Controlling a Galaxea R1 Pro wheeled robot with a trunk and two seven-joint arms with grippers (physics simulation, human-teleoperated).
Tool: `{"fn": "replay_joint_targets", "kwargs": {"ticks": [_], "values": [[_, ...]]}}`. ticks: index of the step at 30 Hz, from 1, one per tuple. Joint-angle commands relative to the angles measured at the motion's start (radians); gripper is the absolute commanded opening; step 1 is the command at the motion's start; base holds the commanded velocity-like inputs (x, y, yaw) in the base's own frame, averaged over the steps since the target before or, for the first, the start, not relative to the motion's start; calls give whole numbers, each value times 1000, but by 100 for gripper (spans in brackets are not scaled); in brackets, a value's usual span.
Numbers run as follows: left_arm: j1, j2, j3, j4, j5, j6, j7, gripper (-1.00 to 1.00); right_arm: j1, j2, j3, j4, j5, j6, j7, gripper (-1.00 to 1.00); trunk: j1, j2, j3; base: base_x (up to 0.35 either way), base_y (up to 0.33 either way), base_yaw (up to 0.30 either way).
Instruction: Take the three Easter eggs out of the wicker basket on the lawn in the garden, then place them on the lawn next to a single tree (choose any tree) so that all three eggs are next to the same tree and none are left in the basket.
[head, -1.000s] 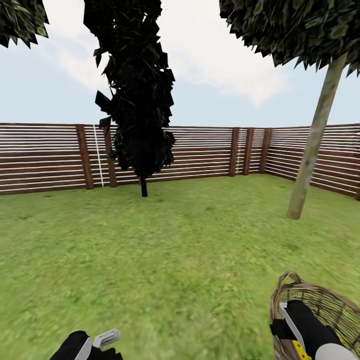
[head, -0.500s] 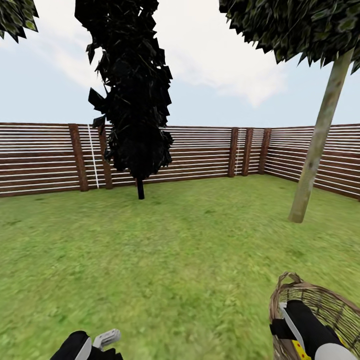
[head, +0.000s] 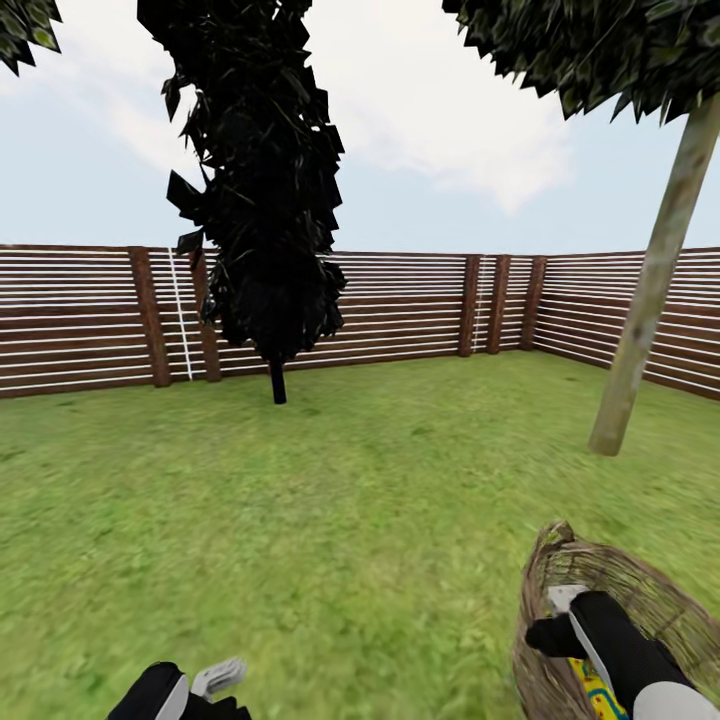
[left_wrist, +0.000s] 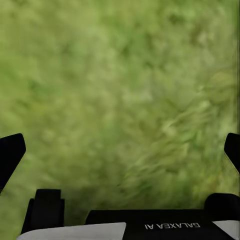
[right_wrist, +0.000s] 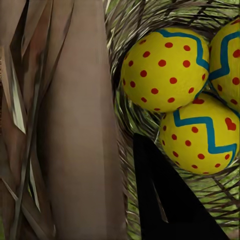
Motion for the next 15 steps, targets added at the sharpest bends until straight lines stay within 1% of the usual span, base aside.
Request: {"fn": "replay_joint_targets", "kwargs": {"ticks": [1, 4, 15], "values": [[0, -1, 4, -1, -1, 5, -3, 100, 0, 1, -6, -17, -21, 14, 7, -100, 1, 0, -1, 339, 0, 0], [0, 0, 5, -2, -1, 5, -4, 100, 1, -3, -5, -24, -17, 22, 13, -100, 1, 0, -1, 339, 0, 0], [0, 1, 5, -2, 1, 5, -5, 100, 0, -3, -5, -25, -17, 22, 12, -100, 1, 0, -1, 340, 0, 0]]}}
